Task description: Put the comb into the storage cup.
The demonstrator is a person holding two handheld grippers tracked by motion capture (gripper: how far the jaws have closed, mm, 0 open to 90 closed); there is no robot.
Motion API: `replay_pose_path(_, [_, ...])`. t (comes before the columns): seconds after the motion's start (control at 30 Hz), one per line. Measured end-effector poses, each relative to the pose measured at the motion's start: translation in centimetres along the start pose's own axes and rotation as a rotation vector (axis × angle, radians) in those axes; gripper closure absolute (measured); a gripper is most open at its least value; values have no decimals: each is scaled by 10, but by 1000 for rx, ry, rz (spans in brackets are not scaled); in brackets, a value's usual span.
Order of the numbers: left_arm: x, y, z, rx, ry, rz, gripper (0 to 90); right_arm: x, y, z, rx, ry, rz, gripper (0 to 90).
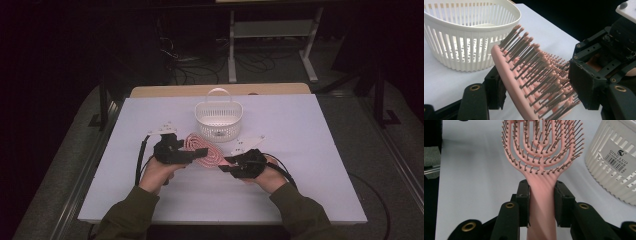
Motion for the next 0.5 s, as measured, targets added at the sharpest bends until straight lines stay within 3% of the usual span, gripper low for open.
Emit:
replay_pose_path(0.37, [0, -1, 0, 39, -24, -6, 447, -1, 2, -2, 8, -11, -7, 686])
replay_pose_path(0.4, [0, -1, 0, 41, -20, -6, 511, -1, 3, -2, 18, -12, -10, 686])
replay_pose_path(0.5, [0, -1, 1, 44, -19, 1, 527, 0, 2, 0, 22, -2, -8, 688])
Point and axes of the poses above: each handheld gripper's, and its own axes: y roughly forward along the jaws, x roughly out of its underside, z roughly to its right, the point moved 4 cm from there along y, roughly forward along the jaws, and after that the axes turned 3 degrees about -y, right-handed, at the moved point
